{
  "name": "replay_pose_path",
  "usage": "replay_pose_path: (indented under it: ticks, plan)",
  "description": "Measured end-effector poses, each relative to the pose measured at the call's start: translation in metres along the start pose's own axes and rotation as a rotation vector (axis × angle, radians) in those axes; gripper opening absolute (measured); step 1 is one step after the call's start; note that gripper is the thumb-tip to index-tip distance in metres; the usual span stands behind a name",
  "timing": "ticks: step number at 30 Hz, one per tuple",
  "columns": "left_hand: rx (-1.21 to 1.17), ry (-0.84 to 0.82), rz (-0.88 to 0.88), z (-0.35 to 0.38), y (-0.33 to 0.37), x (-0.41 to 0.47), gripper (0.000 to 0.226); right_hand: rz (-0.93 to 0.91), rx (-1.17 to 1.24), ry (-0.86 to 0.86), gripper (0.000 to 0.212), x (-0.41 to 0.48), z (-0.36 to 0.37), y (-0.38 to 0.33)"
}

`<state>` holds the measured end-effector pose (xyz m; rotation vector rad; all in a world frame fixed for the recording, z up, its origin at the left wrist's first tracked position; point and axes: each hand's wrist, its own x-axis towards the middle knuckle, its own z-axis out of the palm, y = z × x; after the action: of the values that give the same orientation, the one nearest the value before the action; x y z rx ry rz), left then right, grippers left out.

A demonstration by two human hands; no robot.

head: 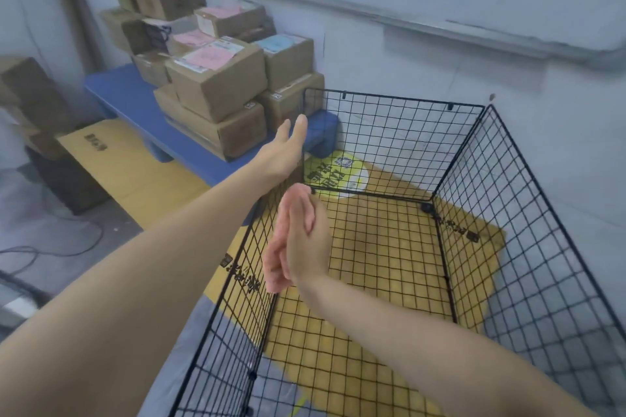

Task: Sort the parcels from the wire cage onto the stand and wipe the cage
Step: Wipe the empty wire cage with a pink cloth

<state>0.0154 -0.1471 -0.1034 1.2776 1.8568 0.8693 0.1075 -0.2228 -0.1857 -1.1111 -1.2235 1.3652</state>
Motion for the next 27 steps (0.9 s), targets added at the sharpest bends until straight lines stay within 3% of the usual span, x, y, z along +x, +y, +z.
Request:
replay_pose_path:
  ticks: [3,8,16,20,27]
  plan:
    - [-0.010,-0.001,-0.004,0.002,0.002,0.009,0.077,-0.063,-0.010,-0.068,0.032,-0.001,0.010,-0.008]
    - [-0.066,-0.017,-0.007,0.005,0.008,0.028,0.077,-0.147,-0.015,-0.045,0.017,0.016,0.015,-0.012]
    - [-0.064,-0.032,0.005,0.013,0.022,0.070,0.073,-0.202,-0.108,0.011,0.020,0.067,0.016,-0.008]
    - [-0.036,0.018,0.018,0.007,0.021,0.076,0.069,-0.198,-0.135,0.002,0.033,0.076,0.020,-0.003]
    - [0.013,0.006,0.057,0.001,0.020,0.065,0.066,-0.194,-0.077,-0.005,0.024,0.075,0.022,-0.007]
